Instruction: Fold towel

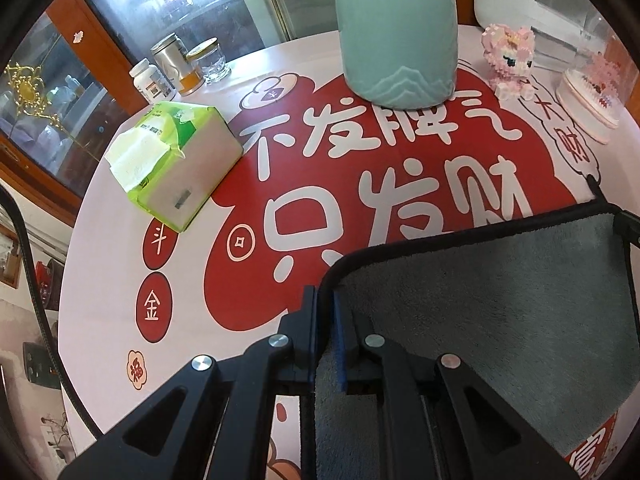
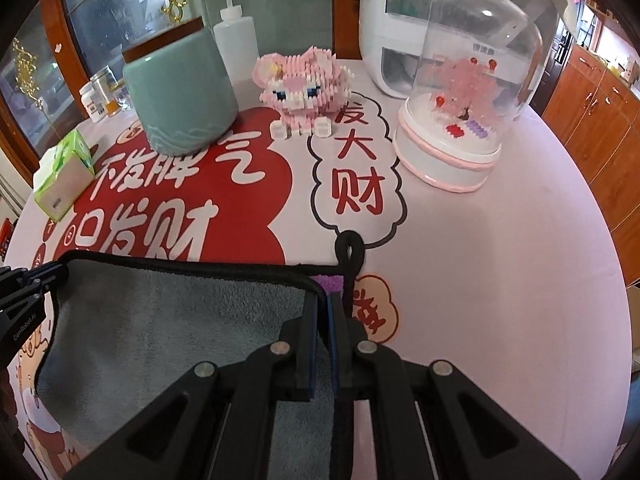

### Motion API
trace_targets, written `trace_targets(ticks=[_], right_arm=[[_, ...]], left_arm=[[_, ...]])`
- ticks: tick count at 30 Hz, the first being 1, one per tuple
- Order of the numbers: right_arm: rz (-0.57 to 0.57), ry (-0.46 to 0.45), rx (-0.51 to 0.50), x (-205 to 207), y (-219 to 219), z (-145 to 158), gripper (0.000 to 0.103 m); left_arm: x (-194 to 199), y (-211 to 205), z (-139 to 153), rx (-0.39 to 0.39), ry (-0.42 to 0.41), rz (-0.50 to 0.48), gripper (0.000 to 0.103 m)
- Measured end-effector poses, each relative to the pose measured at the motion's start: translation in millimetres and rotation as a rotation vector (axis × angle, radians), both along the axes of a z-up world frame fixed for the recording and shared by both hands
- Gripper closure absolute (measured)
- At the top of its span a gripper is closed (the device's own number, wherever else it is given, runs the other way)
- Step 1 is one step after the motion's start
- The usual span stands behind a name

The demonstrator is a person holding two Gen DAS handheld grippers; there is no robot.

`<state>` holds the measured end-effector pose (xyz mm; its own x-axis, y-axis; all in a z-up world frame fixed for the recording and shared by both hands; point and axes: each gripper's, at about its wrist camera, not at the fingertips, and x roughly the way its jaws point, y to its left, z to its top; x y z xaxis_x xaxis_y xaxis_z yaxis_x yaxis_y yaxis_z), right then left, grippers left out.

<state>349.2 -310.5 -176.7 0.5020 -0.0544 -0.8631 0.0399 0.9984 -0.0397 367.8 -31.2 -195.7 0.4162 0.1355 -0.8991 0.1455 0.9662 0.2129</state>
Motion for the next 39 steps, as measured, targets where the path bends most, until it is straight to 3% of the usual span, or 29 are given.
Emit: trace_targets(ticks=[4,5,7,9,11,13,15,18,21,23,25,28,39], right_arm=[[0.000,0.005,-0.022,-0.7,2.2,-2.4,0.097],[0.003,0.007,-0.031,-0.8,3.5,-2.8,0.097],[0.009,0.011,-0.041,-1.4,5.5,-2.9,0.095],[0.007,0.012,-0.048,-3.3,6.4,-0.8,0.092],[-0.003,0.007,-0.045,-6.5,5.9,2.7,0.082],[-0.012,-0.012,-0.035,-10.9,5.2,8.1,0.066],[-0.024,-0.031,-0.036,-15.1,4.8,12.8,0.058],[-0.031,-0.040,-0.024,-20.1,5.4,17.1,0.056],[-0.038,-0.039,0.007,-26.6,6.8,18.3,0.052],[-0.040,-0.050,0.021,-34.1,9.0,18.8,0.040],[-0.039,-0.059,0.019,-41.3,11.8,19.0,0.017],[-0.039,-0.048,0.034,-50.2,14.5,19.2,0.001],[-0.016,-0.065,0.037,-103.4,31.3,42.5,0.000]], left_arm=[[0.0,-3.0,-4.6,0.014,0.002,0.002,0.092],[-0.2,-3.6,-5.6,0.014,0.003,0.002,0.086],[-0.3,-3.4,-6.3,-0.006,0.012,0.002,0.065],[-2.6,-2.5,-3.5,-0.042,0.001,0.002,0.029],[-4.9,-2.8,0.5,-0.059,-0.017,0.000,0.015],[-7.0,-4.8,3.9,-0.069,-0.028,-0.009,0.013],[-8.8,-6.4,5.8,-0.071,-0.029,-0.011,0.010],[-13.0,-6.7,9.1,-0.075,-0.038,-0.011,0.000],[-19.9,-6.9,13.3,-0.074,-0.044,-0.008,0.000],[-25.5,-6.9,16.3,-0.079,-0.044,-0.012,0.000],[-32.0,-7.5,19.2,-0.076,-0.036,-0.015,0.000],[-43.1,-7.5,25.7,-0.085,-0.032,-0.009,0.000],[-108.6,-2.9,65.2,-0.167,-0.071,0.020,0.000]])
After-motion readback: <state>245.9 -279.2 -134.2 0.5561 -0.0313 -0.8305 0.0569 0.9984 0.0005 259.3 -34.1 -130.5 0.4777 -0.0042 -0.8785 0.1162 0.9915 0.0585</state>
